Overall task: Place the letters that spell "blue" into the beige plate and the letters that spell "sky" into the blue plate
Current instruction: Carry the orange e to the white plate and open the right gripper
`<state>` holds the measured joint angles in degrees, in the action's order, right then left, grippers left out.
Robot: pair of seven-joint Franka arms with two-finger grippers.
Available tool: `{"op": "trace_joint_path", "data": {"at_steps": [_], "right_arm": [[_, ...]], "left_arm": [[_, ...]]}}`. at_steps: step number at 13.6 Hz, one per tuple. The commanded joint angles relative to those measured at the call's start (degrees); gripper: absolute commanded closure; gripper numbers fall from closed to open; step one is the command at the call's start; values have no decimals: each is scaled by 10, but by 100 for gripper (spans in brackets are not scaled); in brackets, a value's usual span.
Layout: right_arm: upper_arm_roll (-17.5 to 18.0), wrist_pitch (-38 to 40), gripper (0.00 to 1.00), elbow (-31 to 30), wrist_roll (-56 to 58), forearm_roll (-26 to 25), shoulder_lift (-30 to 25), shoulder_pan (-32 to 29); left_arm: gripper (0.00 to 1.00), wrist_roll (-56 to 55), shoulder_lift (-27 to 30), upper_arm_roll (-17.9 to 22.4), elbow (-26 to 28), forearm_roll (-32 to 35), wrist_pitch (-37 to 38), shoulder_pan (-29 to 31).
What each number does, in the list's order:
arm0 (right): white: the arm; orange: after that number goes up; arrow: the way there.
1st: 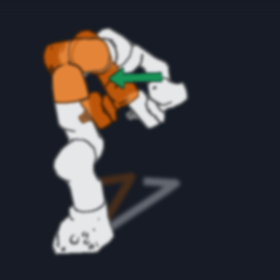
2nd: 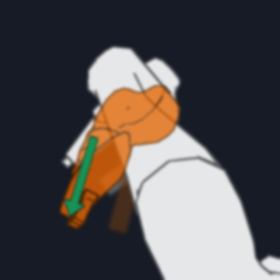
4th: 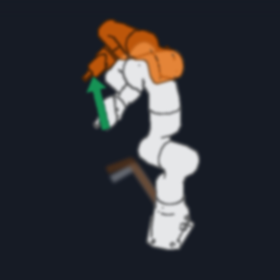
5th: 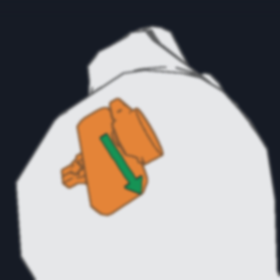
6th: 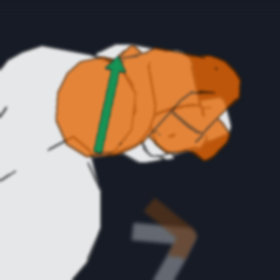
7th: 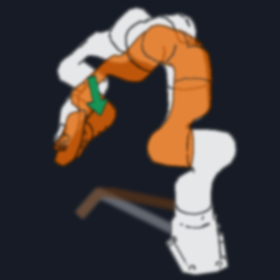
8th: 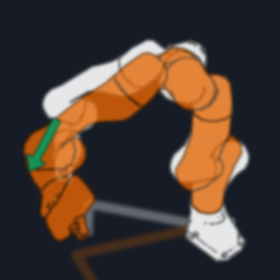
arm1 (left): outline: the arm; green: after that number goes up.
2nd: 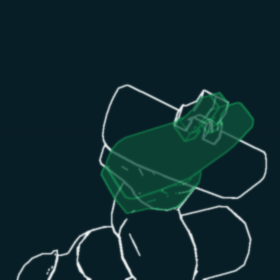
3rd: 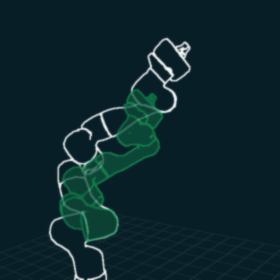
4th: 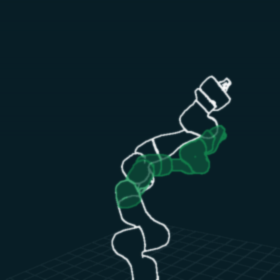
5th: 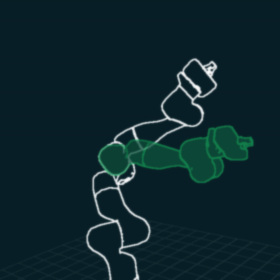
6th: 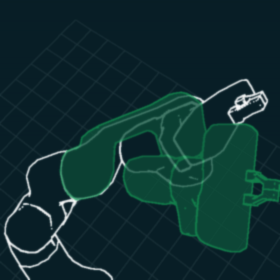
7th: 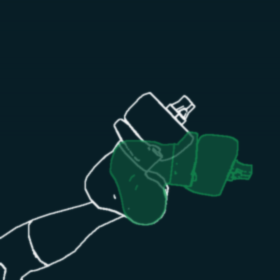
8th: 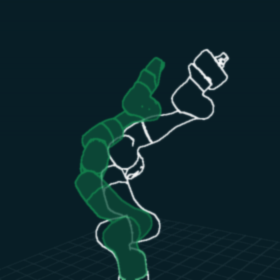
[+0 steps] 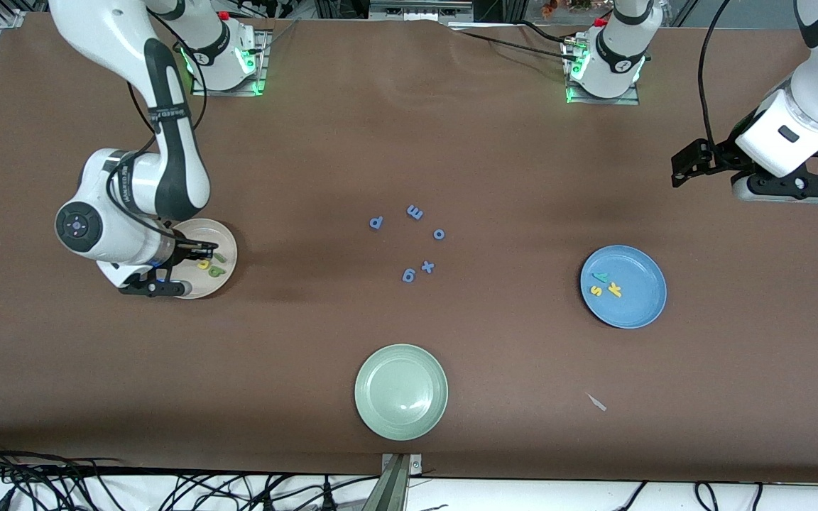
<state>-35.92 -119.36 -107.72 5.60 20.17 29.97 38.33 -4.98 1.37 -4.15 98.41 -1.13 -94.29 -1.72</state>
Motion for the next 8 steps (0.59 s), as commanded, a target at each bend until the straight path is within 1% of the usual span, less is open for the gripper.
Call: {"op": "trace_joint_path", "data": {"at_steps": [1, 2, 3, 6, 8], "right_arm": [[4, 16, 18, 27, -1, 7, 32, -2], [4, 17, 0, 30, 5, 8, 31, -2], [4, 26, 0, 42, 2, 8, 29, -1], [4, 143, 0, 124, -3, 10, 30, -3], [2, 194, 0, 156, -4, 10, 24, -1]], "left_arm": [[0, 8, 6, -2, -8, 15, 21, 0], [0, 9, 8, -2, -8, 15, 25, 0], [0, 9, 8, -1, -8, 15, 25, 0], [0, 9, 9, -1, -8, 14, 25, 0], [0, 10, 9, -1, -9, 11, 26, 0]]}}
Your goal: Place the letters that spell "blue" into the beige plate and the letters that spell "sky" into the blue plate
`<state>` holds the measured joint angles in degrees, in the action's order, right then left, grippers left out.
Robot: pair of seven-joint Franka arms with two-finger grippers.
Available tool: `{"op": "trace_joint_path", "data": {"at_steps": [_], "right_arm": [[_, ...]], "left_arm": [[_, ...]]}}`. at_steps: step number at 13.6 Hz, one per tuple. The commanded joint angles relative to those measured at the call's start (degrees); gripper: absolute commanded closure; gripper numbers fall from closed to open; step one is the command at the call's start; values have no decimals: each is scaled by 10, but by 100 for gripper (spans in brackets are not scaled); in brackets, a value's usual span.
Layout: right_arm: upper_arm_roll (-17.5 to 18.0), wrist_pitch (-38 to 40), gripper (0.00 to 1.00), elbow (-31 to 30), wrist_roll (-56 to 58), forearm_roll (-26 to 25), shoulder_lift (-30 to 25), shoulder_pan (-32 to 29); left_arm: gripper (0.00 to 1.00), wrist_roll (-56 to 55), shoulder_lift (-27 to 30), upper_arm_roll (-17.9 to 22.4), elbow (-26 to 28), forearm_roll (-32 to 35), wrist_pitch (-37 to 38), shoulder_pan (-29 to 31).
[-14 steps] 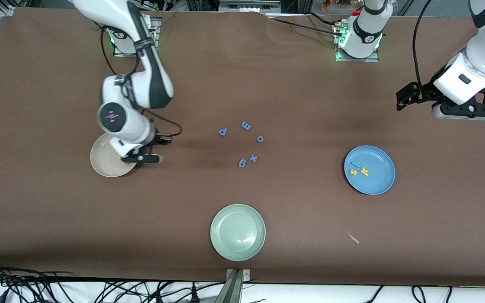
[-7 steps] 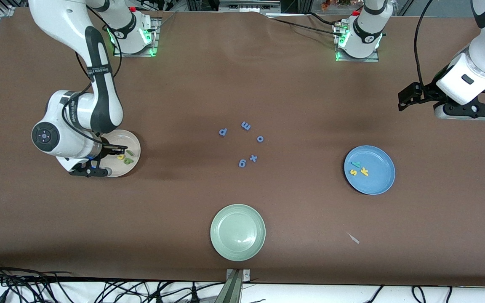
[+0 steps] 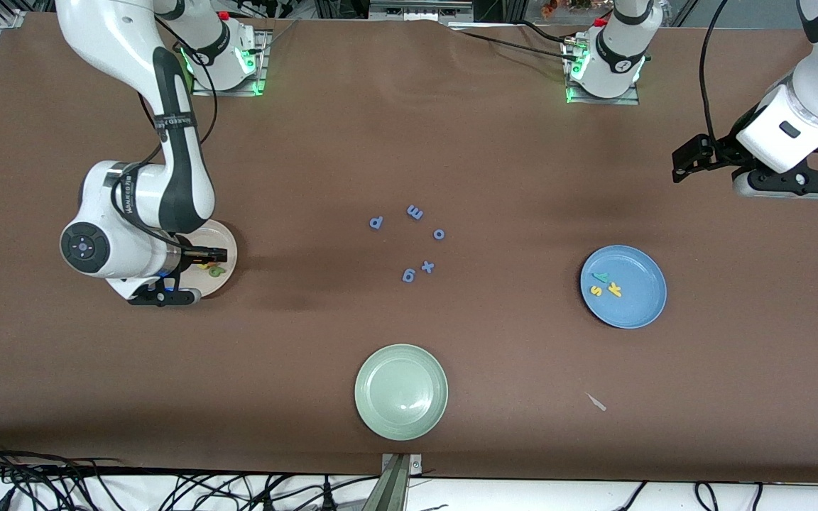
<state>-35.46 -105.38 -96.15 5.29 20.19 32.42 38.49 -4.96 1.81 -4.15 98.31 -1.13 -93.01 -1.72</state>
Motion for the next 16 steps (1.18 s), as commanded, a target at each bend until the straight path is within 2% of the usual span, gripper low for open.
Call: {"op": "trace_joint_path", "data": {"at_steps": [1, 4, 6, 11, 13, 14, 16], "right_arm": [[-4, 76, 0, 52, -1, 7, -10, -2], [-24, 134, 0, 76, 8, 5, -37, -1], [-31, 141, 0, 76, 8, 2, -58, 4], [-14, 169, 0, 64, 0, -95, -160, 19], [30, 172, 0, 55, -19, -137, -199, -1], [62, 172, 0, 45, -22, -145, -219, -35], [159, 166, 0, 44, -21, -153, -246, -141]], "left_arm": [[0, 10, 6, -1, -8, 10, 13, 1], [0, 10, 6, -1, -12, 10, 18, 1], [0, 10, 6, -1, -15, 10, 25, 1], [0, 10, 6, -2, -15, 10, 28, 1], [0, 10, 6, -2, -16, 10, 33, 1], [0, 10, 6, -2, -19, 10, 34, 1], [0, 10, 6, -2, -19, 10, 34, 1]]}}
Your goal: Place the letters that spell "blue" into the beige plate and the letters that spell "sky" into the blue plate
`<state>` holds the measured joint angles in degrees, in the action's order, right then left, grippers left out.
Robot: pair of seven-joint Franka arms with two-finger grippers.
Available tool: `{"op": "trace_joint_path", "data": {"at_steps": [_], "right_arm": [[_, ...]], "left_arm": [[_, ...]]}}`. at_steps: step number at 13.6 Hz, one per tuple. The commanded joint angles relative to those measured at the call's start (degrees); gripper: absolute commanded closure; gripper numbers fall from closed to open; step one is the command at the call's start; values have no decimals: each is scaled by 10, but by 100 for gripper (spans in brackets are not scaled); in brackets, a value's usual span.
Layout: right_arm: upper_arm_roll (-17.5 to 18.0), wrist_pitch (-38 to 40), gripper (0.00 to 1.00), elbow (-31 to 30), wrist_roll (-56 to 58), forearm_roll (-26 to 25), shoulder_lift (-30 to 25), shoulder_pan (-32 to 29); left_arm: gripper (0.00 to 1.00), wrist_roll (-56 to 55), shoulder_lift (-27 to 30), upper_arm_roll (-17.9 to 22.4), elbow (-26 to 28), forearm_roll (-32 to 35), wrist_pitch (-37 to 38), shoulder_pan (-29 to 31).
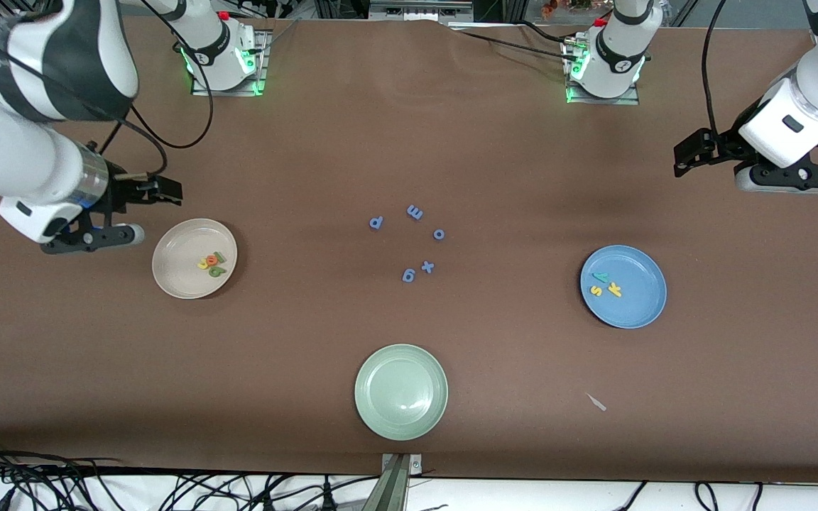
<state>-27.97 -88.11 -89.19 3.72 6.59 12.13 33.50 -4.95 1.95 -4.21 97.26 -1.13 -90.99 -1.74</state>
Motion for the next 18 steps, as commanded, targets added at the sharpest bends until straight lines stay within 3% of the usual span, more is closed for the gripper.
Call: {"op": "trace_joint_path", "data": {"at_steps": [1, 4, 6, 10, 18], "right_arm": [[115, -11, 0, -27, -9, -33, -56, -125], [182, -31, 0, -27, -10, -62, -77, -219], [205, -32, 0, -26, -5, -62, -79, -261], [211, -40, 0, -27, -3, -59, -78, -285], [211, -34, 0, -18, -5, -58, -65, -276]], "left_arm": [[0, 10, 4, -1, -8, 10, 13, 1], [0, 10, 4, 0, -8, 9, 14, 1], [0, 10, 4, 0, -8, 9, 19, 1], [0, 10, 4, 0, -8, 9, 19, 1], [0, 10, 4, 0, -9, 9, 20, 1]]}}
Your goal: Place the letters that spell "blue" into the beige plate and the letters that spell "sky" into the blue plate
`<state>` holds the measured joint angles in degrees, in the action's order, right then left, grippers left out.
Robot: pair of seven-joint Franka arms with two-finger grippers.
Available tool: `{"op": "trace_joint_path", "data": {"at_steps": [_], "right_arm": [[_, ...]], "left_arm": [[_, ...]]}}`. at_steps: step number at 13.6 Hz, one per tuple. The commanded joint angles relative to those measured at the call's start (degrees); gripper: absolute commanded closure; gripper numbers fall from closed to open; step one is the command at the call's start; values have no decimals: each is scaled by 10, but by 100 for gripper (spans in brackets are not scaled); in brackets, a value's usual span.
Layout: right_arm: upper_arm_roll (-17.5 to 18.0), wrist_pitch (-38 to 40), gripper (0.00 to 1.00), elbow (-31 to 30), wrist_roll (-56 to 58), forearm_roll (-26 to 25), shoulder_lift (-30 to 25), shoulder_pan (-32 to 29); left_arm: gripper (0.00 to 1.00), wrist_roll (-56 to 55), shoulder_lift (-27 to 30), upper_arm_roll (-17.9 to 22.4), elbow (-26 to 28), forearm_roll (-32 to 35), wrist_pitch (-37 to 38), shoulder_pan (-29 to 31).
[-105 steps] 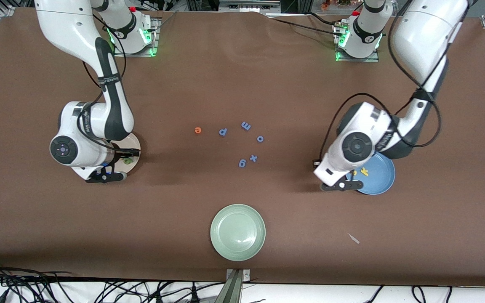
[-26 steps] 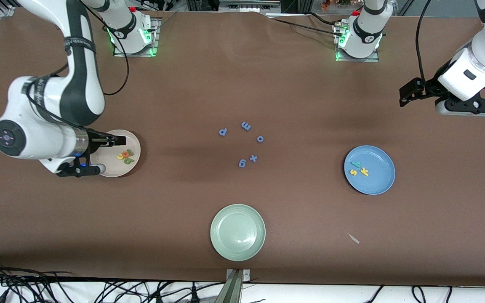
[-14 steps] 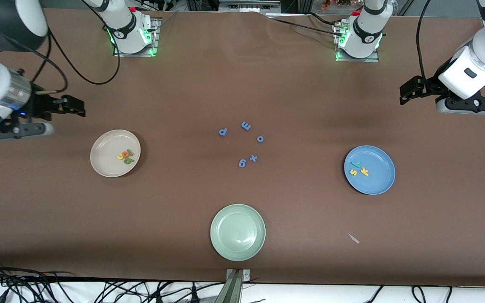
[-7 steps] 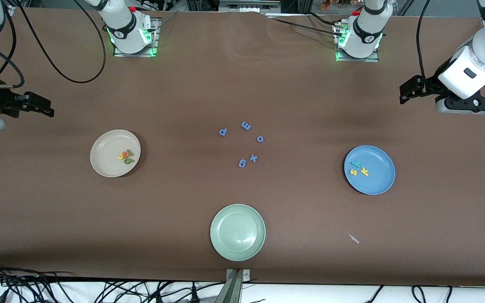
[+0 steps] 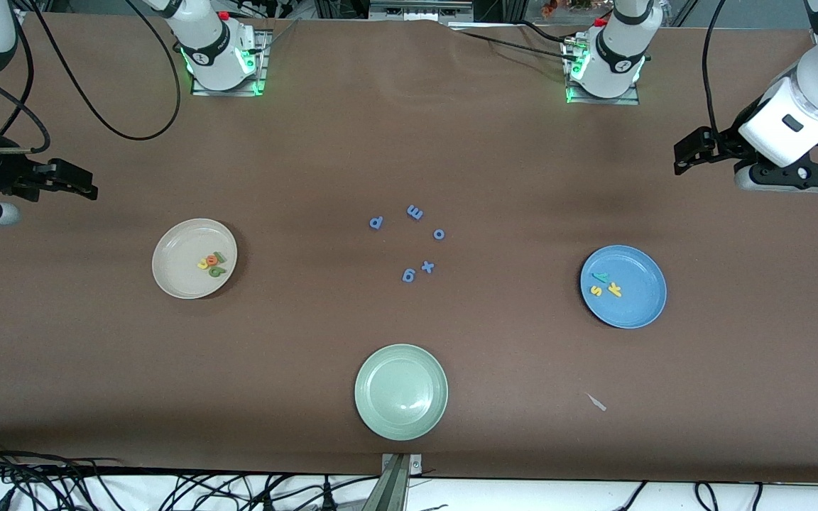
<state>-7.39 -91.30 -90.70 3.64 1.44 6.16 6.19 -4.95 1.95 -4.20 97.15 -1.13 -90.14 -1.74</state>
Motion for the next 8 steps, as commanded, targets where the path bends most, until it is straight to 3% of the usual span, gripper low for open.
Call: {"op": "trace_joint_path", "data": {"at_steps": [1, 8], "right_arm": [[5, -1, 0, -3, -4, -6, -5, -2], [5, 2, 0, -7, -2, -6, -5, -2]], "left_arm": [[0, 10, 4, 0, -8, 9, 11, 1], [0, 10, 4, 0, -8, 8, 12, 1]]}}
